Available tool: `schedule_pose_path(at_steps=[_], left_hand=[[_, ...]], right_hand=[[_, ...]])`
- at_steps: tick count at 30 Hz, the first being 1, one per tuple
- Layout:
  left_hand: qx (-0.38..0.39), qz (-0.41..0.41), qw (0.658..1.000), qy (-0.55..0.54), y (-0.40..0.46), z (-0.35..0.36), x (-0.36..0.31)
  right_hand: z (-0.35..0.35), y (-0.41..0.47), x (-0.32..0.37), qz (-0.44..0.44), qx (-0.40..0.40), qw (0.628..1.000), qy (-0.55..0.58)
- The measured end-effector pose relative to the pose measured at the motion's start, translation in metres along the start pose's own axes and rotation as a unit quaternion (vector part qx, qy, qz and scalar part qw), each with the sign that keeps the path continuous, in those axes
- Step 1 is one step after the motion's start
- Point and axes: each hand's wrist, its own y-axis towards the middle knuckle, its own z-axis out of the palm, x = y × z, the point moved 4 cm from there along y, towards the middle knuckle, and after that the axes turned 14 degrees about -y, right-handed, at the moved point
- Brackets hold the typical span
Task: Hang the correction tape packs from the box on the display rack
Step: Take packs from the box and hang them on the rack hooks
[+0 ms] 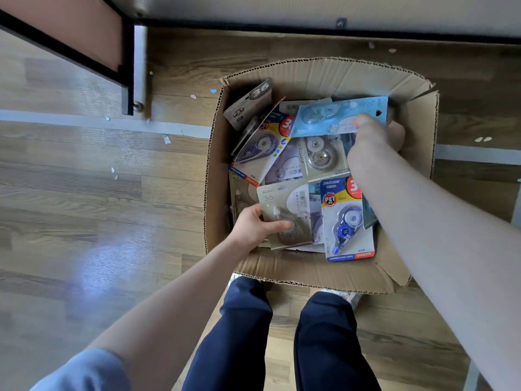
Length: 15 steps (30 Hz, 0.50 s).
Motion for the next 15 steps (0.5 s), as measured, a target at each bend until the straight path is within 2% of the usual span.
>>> schedule_pose_path(at_steps=[6,12,15], left_hand=[[-0.044,0.008,0.996,-0.078,-0.014,-0.015,-0.019],[-0.073,0.048,0.993,-0.075,-0.030,-0.022,-0.058],[-0.072,0.069,0.992,-0.071,-0.039,-0.020,-0.084]], right_hand=[[-0.024,-0.019,-0.004,0.047,0.035,0.995,0.078],[-0.054,-0.034,0.021,0.014,0.047,0.998,0.036],[-0.066,-0.042,0.040,-0.030,0.055,0.998,0.016]])
